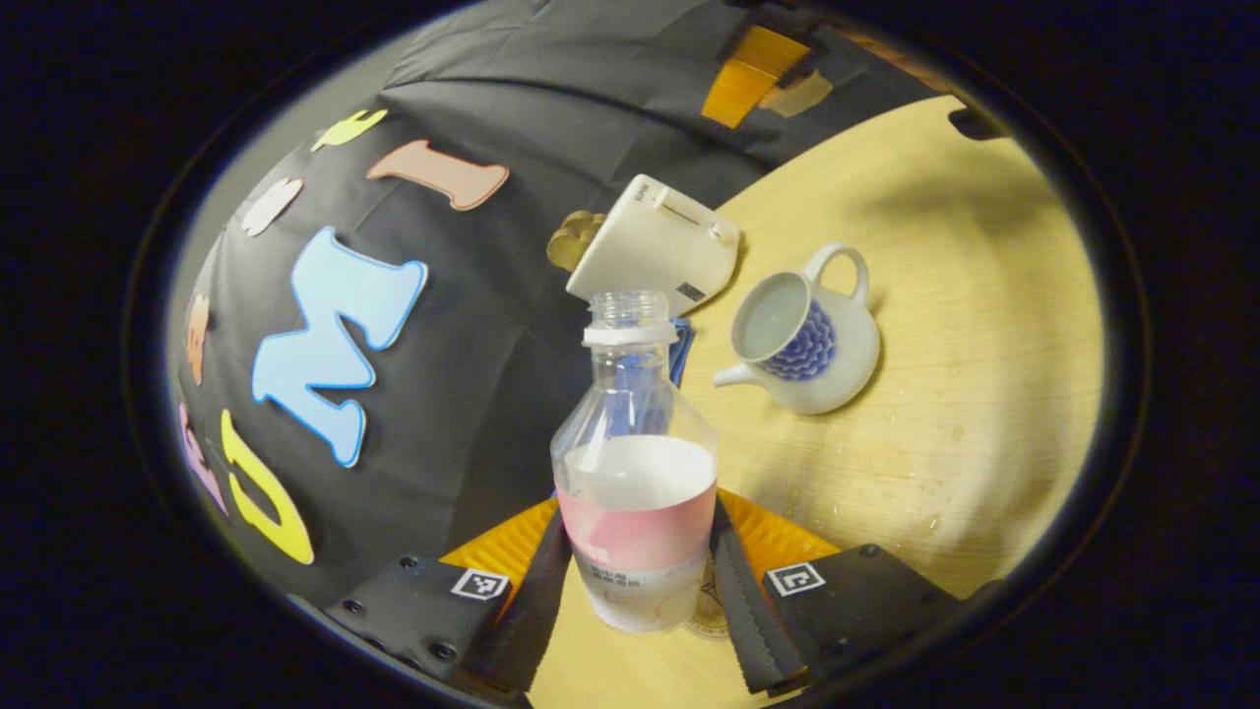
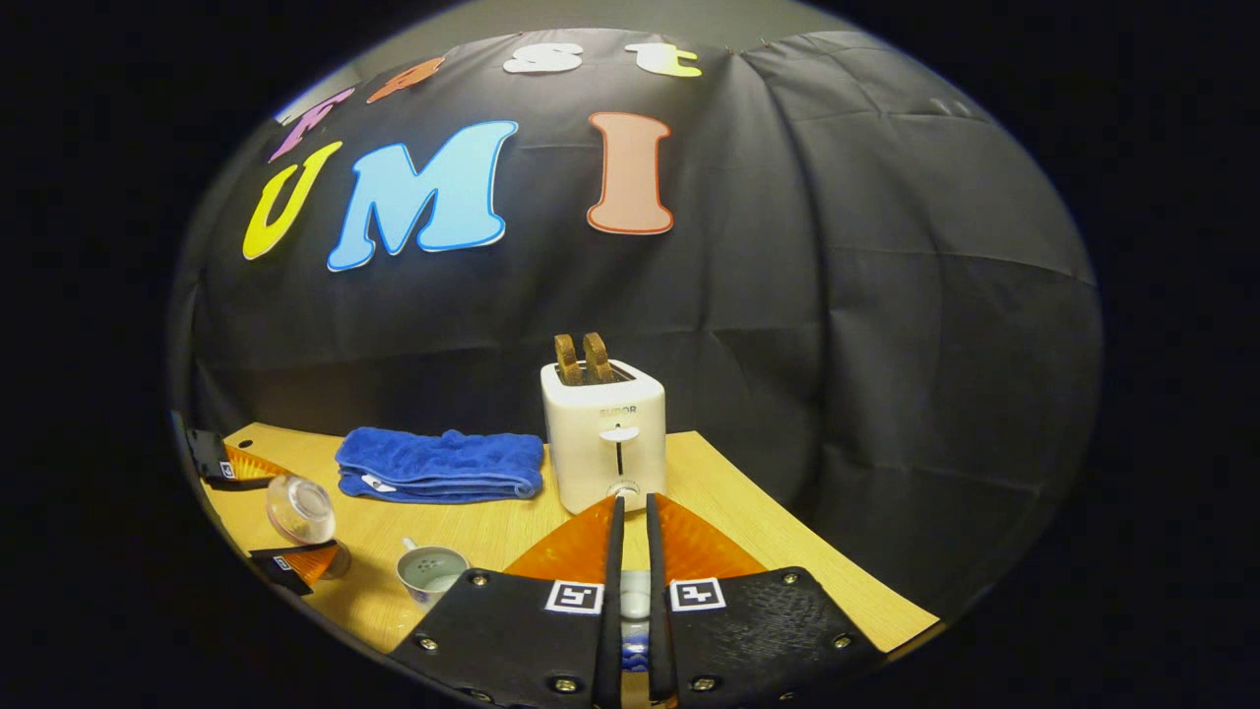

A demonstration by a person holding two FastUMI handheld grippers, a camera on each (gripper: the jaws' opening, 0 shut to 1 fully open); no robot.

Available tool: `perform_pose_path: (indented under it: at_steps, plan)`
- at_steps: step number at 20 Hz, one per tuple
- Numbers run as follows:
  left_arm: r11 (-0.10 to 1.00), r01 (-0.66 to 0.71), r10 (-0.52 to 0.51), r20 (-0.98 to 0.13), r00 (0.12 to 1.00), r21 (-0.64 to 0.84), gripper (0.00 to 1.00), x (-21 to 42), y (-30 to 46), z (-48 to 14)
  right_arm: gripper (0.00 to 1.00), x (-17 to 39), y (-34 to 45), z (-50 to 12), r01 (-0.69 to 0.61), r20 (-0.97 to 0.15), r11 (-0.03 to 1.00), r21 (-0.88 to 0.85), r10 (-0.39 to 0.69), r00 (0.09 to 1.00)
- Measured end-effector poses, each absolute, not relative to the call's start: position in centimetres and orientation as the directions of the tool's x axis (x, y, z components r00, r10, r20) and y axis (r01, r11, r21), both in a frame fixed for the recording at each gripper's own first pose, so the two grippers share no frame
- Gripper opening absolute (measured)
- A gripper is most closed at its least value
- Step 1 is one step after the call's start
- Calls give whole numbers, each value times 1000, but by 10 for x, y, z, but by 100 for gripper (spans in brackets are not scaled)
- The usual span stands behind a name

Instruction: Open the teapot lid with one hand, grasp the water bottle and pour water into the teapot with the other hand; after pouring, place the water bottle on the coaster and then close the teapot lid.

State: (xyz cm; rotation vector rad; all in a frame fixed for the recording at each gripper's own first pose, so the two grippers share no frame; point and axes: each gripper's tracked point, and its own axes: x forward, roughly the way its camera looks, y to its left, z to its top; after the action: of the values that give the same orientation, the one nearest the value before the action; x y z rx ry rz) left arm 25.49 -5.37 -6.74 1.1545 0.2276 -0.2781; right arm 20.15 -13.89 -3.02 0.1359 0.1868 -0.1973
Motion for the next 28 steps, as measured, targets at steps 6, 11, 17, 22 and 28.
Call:
perform_pose_path:
  at_steps: [6, 11, 17, 22, 28]
  plan:
    - [185, 386, -78, -378, 923, 904, 86, 263, -70, -70, 10, 200, -138, -31, 202, -204, 968, 149, -170, 964]
    - [18, 402, -30, -401, 915, 915, 86, 271, -70, -65, 10, 198, -143, -25, 211, -192, 962, 173, -177, 965]
    - [-161, 405, 32, -405, 914, 900, 86, 281, -65, -62, 10, 197, -142, -23, 204, -183, 961, 186, -170, 968]
    - [-314, 397, 80, -393, 916, 862, 86, 287, -63, -50, 10, 197, -139, -20, 193, -173, 964, 184, -162, 972]
    - [-429, 382, 106, -374, 921, 819, 86, 291, -70, -39, 10, 196, -134, -19, 182, -169, 965, 186, -151, 974]
